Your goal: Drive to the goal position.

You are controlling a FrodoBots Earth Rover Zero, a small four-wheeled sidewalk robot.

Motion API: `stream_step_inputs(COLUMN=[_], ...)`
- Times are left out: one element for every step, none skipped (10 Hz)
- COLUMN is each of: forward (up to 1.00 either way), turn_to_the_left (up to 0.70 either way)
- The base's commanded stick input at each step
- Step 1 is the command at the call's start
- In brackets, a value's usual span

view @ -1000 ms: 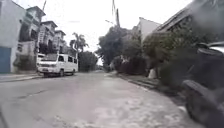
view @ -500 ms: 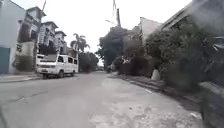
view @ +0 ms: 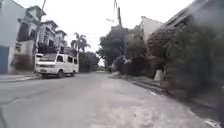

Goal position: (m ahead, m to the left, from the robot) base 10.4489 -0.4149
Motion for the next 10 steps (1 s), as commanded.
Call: stream_step_inputs(forward=[0.50,0.50,0.50,0.50,0.50,0.50,0.50,0.50,0.50,0.50], turn_to_the_left=[0.00,0.00,0.00,0.00,0.00,0.00,0.00,0.00,0.00,0.00])
